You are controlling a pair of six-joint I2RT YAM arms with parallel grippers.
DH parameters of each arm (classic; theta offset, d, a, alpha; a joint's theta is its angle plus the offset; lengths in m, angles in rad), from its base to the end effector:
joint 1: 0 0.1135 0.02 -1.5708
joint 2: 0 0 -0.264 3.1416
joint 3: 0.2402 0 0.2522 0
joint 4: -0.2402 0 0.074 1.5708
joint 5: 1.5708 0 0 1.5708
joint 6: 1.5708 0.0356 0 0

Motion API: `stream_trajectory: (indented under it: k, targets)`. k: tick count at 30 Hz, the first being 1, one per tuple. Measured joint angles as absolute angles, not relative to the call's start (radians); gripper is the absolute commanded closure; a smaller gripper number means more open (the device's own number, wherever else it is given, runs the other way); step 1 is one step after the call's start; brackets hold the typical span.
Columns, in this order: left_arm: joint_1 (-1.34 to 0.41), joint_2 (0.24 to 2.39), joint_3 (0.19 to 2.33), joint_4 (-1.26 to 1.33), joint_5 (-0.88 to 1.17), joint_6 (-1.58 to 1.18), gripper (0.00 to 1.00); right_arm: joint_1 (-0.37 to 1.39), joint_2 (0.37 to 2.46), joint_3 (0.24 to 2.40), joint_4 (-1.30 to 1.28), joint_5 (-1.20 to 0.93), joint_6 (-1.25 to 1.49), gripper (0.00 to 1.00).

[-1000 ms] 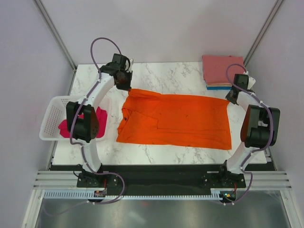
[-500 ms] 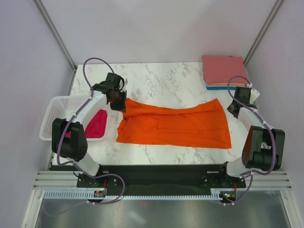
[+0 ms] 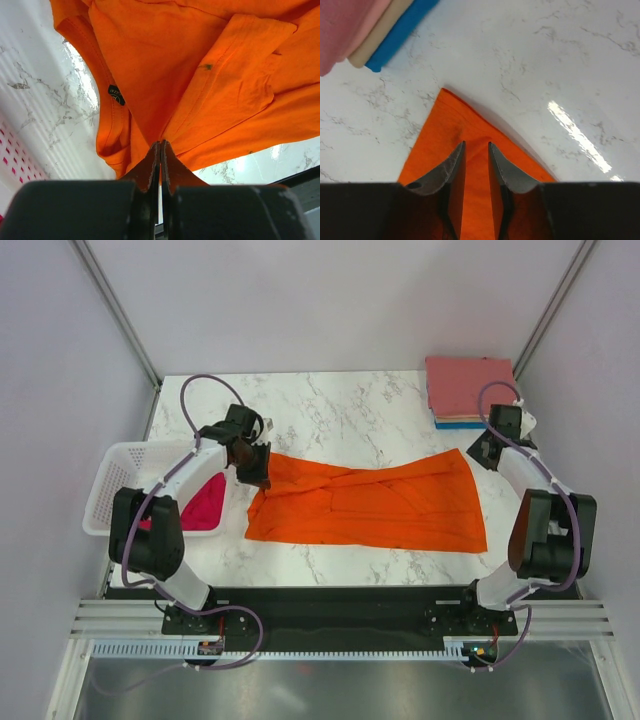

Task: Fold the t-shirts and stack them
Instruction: Fold the tshirt

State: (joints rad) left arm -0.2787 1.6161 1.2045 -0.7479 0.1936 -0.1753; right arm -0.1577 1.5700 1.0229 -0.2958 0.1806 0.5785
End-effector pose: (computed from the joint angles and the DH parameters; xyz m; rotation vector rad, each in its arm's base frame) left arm 0.3096 -0.0957 0.2344 0.1983 2.7516 -0.3905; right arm 0.3276 -0.0586 0.2199 0.9386 2.2042 -0.0215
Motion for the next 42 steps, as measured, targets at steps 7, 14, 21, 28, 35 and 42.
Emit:
stream_trajectory:
  k: [7, 14, 21, 28, 35, 42]
  targets:
    - [-0.284, 1.625, 1.189, -0.731, 0.195, -0.175, 0.98, -0.118, 1.751, 1.174, -0.349, 0.207, 0.72, 0.66]
    - [-0.29, 1.625, 1.174, -0.723, 0.194, -0.175, 0.98, -0.104, 1.894, 1.285, -0.385, 0.219, 0.825, 0.65]
    - [-0.306, 1.625, 1.167, -0.723, 0.193, -0.175, 0.98, -0.093, 1.936, 1.328, -0.4, 0.238, 0.896, 0.64]
    - [-0.308, 1.625, 1.166, -0.722, 0.193, -0.175, 0.98, -0.082, 1.984, 1.362, -0.41, 0.244, 0.931, 0.64]
    - [-0.312, 1.625, 1.162, -0.722, 0.186, -0.175, 0.98, -0.081, 2.024, 1.394, -0.423, 0.269, 0.946, 0.63]
    - [-0.315, 1.625, 1.161, -0.722, 0.184, -0.175, 0.98, -0.081, 2.05, 1.433, -0.443, 0.283, 0.946, 0.64]
